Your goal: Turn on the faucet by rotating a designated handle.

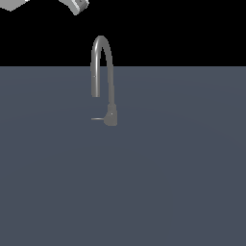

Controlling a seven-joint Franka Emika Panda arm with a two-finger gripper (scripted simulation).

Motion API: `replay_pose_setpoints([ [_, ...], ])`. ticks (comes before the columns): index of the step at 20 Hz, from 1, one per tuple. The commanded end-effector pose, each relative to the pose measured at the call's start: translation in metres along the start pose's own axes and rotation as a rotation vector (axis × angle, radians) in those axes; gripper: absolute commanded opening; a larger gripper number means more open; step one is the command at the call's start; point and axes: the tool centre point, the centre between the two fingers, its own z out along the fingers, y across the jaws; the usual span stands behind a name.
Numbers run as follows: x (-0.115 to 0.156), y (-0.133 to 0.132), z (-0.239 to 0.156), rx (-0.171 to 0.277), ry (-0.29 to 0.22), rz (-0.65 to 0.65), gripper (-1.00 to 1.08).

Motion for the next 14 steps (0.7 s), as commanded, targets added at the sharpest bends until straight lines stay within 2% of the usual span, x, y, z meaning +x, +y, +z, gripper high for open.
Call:
replay_pose_setpoints([
  [1, 0.012, -0.005, 0.006, -0.056, -0.002, -0.06, -1.0],
  [14, 0.06, -0.03, 0.037, -0.304, -0.013, -0.319, -1.0],
])
